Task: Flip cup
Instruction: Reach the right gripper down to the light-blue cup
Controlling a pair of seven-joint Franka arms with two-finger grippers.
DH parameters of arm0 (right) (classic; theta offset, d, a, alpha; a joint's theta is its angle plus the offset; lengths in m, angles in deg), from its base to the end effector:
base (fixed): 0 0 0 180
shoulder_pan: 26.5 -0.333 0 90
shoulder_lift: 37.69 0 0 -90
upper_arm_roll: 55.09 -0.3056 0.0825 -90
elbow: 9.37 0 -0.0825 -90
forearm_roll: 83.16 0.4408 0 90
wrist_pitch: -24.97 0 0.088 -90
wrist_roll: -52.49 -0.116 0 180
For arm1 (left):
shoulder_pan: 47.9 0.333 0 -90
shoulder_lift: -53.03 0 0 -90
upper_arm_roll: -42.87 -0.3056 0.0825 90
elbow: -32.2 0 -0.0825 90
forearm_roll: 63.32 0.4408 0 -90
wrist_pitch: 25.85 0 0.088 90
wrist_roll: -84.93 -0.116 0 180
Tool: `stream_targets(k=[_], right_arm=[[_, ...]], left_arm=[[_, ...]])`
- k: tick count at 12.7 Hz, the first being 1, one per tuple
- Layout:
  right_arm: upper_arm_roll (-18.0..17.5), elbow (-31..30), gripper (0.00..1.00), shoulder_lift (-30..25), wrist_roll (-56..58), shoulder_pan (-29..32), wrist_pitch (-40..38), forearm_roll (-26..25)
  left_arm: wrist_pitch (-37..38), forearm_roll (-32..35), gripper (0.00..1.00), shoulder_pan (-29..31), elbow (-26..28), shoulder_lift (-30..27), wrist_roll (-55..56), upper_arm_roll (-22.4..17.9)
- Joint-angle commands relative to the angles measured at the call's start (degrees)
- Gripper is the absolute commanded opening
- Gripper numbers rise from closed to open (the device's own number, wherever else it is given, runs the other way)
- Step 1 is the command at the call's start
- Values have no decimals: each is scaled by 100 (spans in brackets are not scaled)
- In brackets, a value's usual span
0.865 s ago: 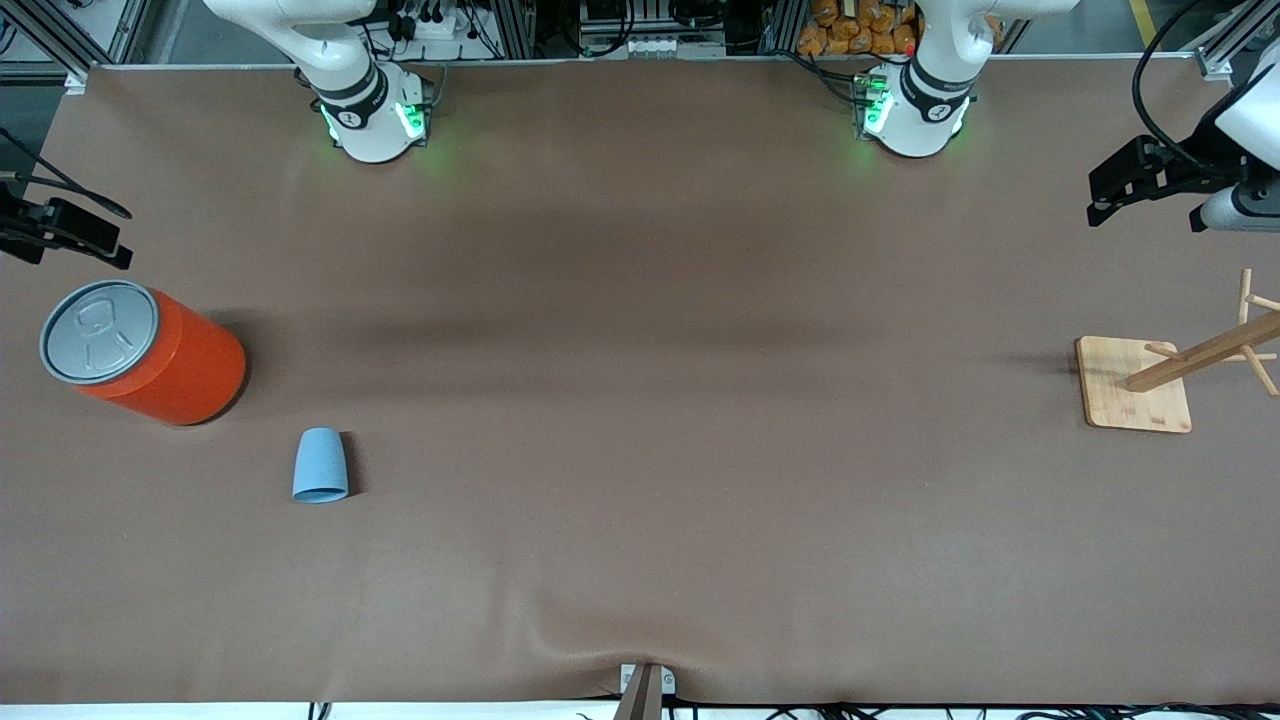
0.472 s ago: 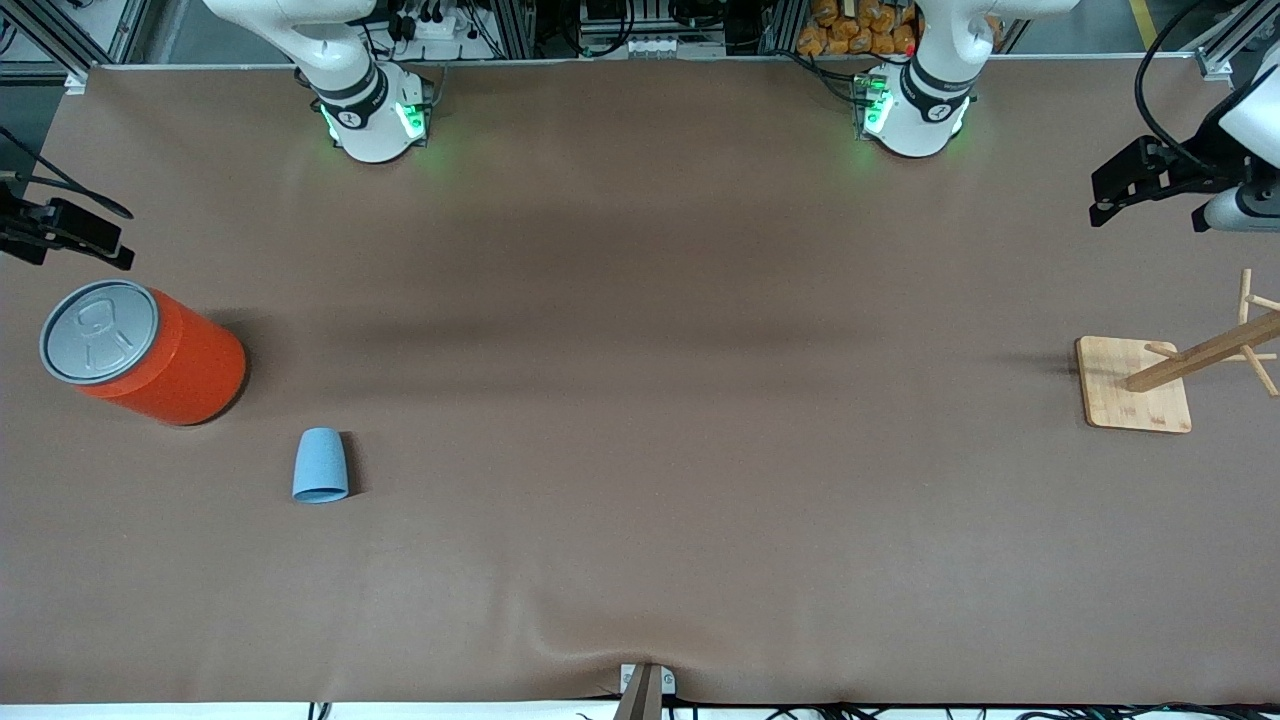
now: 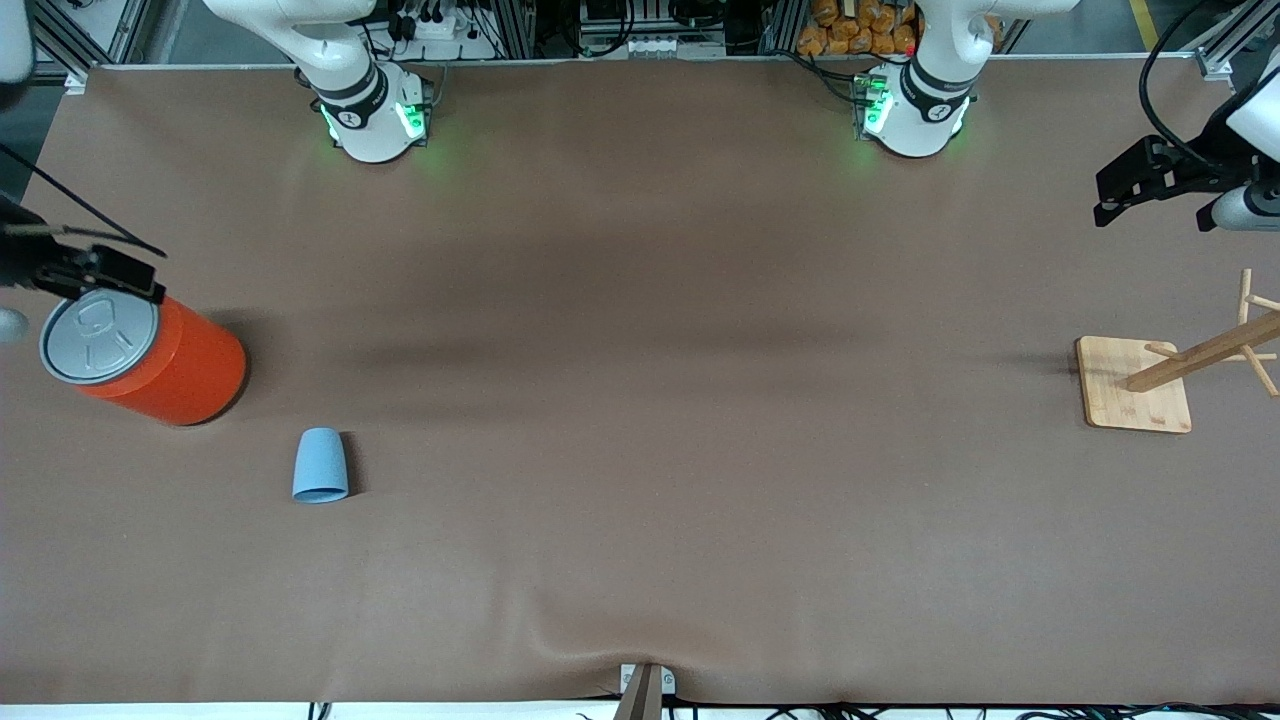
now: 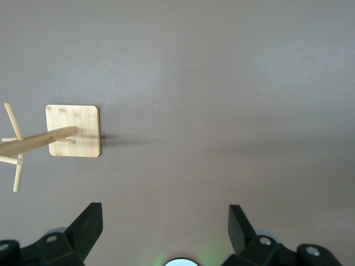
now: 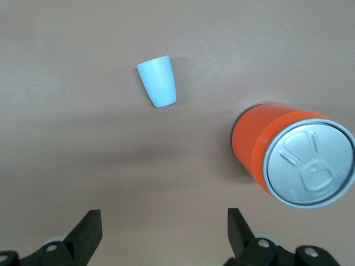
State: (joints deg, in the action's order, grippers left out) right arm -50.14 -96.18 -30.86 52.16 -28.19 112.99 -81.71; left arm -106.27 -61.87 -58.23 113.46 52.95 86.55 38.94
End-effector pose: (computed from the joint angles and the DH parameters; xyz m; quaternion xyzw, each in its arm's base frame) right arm 0.6388 -0.0307 0.5572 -0.9983 0.0314 0.0486 0.0088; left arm 0.5881 -0.0627 0.6707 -0.9991 0.0397 0.0057 0.0129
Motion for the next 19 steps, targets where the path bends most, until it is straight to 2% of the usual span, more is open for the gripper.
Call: stream_targets(k=[1, 6, 11, 16, 19], right_arm=[[-3, 51, 100, 466, 85, -138, 188, 92], [-3, 42, 100, 1187, 1455, -95, 794, 100], [-12, 7, 100, 1759, 1474, -244, 1479, 135], [-12, -2, 100, 2375, 1474, -297, 2270, 373], [-12, -430, 100, 2630, 1692, -235, 3270, 373]], left_arm=[[88, 22, 100, 31, 30, -115, 32, 33], [123, 14, 100, 49, 56, -176, 32, 33], [114, -48, 100, 58, 83, -185, 32, 33], [53, -83, 100, 49, 83, -168, -30, 33], [70, -92, 100, 58, 135, -185, -65, 33]])
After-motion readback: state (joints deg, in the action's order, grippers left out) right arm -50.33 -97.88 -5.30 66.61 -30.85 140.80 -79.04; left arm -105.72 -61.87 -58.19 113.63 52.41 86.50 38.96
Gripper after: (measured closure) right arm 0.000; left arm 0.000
